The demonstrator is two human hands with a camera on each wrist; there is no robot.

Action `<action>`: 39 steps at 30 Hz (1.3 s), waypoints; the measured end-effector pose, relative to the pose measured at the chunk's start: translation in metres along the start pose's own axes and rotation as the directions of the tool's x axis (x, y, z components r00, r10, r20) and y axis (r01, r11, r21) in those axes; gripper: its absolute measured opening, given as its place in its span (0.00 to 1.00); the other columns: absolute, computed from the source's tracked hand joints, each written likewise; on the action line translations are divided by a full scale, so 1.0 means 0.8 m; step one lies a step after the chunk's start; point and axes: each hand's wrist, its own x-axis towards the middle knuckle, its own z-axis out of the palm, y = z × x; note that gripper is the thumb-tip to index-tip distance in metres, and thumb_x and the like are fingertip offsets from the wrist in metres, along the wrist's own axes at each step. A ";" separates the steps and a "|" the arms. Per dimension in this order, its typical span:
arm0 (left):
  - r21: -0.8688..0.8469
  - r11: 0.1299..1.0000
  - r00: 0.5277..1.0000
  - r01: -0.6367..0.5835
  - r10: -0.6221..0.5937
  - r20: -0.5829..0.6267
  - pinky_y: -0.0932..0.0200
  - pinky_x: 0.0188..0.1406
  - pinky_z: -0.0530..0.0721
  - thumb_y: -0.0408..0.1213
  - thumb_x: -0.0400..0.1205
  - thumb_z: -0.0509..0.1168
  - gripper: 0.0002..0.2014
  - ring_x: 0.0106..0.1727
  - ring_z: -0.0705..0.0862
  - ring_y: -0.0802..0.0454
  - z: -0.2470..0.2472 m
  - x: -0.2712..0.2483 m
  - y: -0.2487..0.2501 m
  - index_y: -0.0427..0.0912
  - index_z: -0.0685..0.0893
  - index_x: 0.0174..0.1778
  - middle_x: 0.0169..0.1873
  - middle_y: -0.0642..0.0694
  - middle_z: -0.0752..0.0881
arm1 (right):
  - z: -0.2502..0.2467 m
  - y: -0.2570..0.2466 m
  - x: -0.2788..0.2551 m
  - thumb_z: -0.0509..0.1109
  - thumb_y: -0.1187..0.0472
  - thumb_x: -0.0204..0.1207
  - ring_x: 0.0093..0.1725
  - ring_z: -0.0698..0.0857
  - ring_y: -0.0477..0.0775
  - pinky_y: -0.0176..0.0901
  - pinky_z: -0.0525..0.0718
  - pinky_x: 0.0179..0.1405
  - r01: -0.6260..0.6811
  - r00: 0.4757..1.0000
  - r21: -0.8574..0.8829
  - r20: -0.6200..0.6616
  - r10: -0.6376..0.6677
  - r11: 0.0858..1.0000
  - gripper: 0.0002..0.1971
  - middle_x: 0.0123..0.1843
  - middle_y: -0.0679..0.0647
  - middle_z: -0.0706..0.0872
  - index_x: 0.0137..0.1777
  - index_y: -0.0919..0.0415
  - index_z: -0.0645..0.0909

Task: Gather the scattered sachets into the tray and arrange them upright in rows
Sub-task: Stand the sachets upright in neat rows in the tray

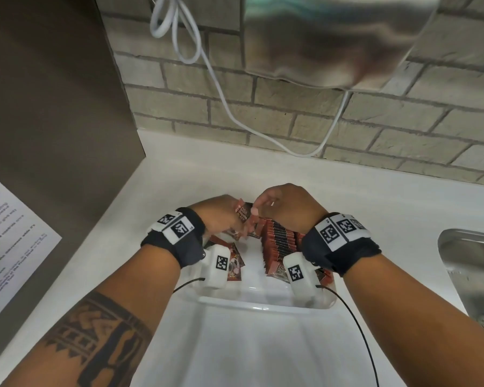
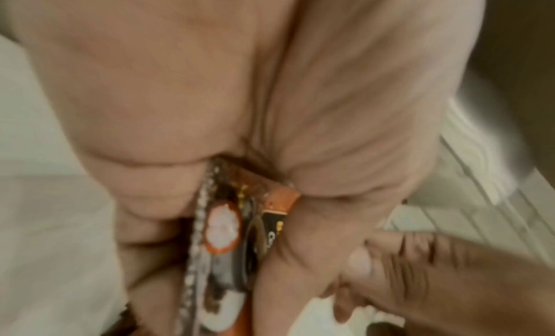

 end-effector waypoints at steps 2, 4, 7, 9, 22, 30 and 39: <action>-0.165 0.982 0.995 -0.097 0.089 -0.053 0.47 0.63 0.86 0.25 0.76 0.77 0.13 0.54 0.91 0.42 -0.007 -0.006 -0.001 0.34 0.90 0.56 0.51 0.38 0.93 | 0.001 0.002 0.001 0.77 0.52 0.76 0.40 0.85 0.38 0.32 0.78 0.41 0.008 1.000 0.106 -0.030 -0.005 0.994 0.02 0.42 0.43 0.90 0.46 0.47 0.90; -0.233 0.958 0.985 -0.166 0.149 -0.088 0.51 0.63 0.88 0.24 0.75 0.78 0.16 0.56 0.91 0.43 -0.009 -0.011 0.000 0.35 0.89 0.58 0.52 0.39 0.93 | -0.002 0.003 0.005 0.77 0.54 0.76 0.38 0.85 0.39 0.33 0.78 0.41 0.021 0.995 0.155 -0.095 -0.006 0.988 0.01 0.41 0.46 0.91 0.43 0.48 0.90; -0.165 0.966 0.967 -0.200 0.168 -0.191 0.48 0.64 0.88 0.28 0.73 0.81 0.17 0.55 0.92 0.45 -0.008 -0.010 -0.005 0.40 0.91 0.58 0.50 0.45 0.94 | -0.007 0.000 0.005 0.79 0.57 0.75 0.37 0.87 0.42 0.34 0.81 0.41 0.035 0.989 0.245 -0.146 0.001 0.969 0.01 0.39 0.48 0.92 0.42 0.51 0.91; -0.016 0.990 0.958 -0.144 0.135 -0.253 0.50 0.61 0.87 0.36 0.71 0.83 0.18 0.54 0.91 0.45 -0.005 -0.010 -0.007 0.42 0.91 0.57 0.50 0.48 0.93 | -0.006 -0.003 0.004 0.78 0.59 0.75 0.36 0.86 0.40 0.31 0.80 0.38 0.033 0.989 0.186 -0.147 -0.005 0.982 0.01 0.37 0.44 0.90 0.42 0.52 0.90; 0.626 0.774 0.984 0.096 -0.169 0.058 0.53 0.53 0.84 0.41 0.88 0.59 0.16 0.54 0.85 0.41 0.044 0.010 0.006 0.33 0.87 0.58 0.53 0.38 0.87 | 0.037 0.003 0.015 0.71 0.55 0.72 0.50 0.85 0.57 0.53 0.89 0.51 -0.158 0.987 -0.289 -0.088 0.138 0.944 0.06 0.49 0.53 0.87 0.41 0.49 0.91; 0.680 0.728 0.969 0.082 -0.217 0.116 0.51 0.66 0.84 0.36 0.88 0.58 0.20 0.66 0.84 0.39 0.056 0.039 -0.007 0.37 0.81 0.74 0.68 0.38 0.85 | 0.037 0.004 0.016 0.67 0.56 0.78 0.59 0.78 0.57 0.54 0.86 0.57 -0.103 0.995 -0.428 -0.049 0.091 0.898 0.10 0.55 0.55 0.82 0.47 0.52 0.91; 0.667 0.741 0.973 0.084 -0.205 0.106 0.51 0.60 0.85 0.37 0.86 0.60 0.16 0.60 0.87 0.39 0.054 0.049 -0.015 0.37 0.87 0.63 0.59 0.39 0.88 | 0.037 0.007 0.016 0.74 0.61 0.74 0.53 0.83 0.55 0.54 0.86 0.56 -0.082 0.996 -0.318 -0.049 0.070 0.945 0.09 0.49 0.50 0.85 0.37 0.44 0.88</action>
